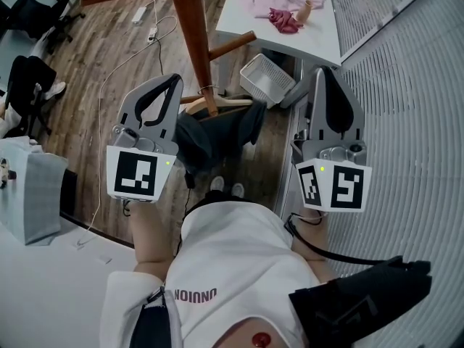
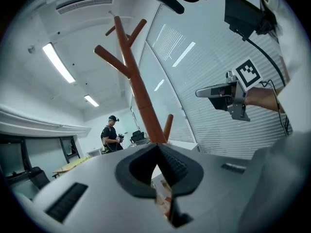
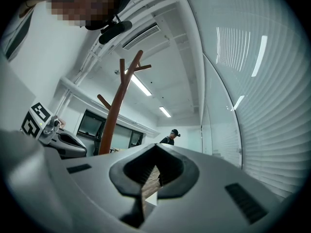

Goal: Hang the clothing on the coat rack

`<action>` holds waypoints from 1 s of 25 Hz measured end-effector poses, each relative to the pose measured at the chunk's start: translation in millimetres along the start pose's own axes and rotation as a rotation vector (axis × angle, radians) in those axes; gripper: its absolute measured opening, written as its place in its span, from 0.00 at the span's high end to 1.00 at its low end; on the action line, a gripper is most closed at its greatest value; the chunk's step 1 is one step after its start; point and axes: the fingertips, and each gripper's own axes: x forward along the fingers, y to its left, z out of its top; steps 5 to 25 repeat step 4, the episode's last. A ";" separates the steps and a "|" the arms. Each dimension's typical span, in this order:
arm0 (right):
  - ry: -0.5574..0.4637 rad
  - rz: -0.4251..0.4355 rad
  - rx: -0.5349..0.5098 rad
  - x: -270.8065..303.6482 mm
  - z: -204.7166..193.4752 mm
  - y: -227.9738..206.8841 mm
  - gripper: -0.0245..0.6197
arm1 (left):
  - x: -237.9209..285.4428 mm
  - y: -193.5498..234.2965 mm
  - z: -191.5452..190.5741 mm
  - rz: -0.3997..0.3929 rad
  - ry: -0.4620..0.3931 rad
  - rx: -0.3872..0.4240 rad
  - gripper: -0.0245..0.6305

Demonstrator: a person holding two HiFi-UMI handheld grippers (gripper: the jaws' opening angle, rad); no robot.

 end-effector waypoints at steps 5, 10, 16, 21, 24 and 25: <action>0.001 0.003 0.000 1.7 -1.1 0.0 0.93 | 1.9 -0.6 -1.9 -0.001 0.006 0.001 0.94; 0.001 0.003 0.000 1.7 -1.1 0.0 0.93 | 1.9 -0.6 -1.9 -0.001 0.006 0.001 0.94; 0.001 0.003 0.000 1.7 -1.1 0.0 0.93 | 1.9 -0.6 -1.9 -0.001 0.006 0.001 0.94; 0.001 0.003 0.000 1.7 -1.1 0.0 0.93 | 1.9 -0.6 -1.9 -0.001 0.006 0.001 0.94; 0.001 0.003 0.000 1.7 -1.1 0.0 0.93 | 1.9 -0.6 -1.9 -0.001 0.006 0.001 0.94; 0.001 0.003 0.000 1.7 -1.1 0.0 0.93 | 1.9 -0.6 -1.9 -0.001 0.006 0.001 0.94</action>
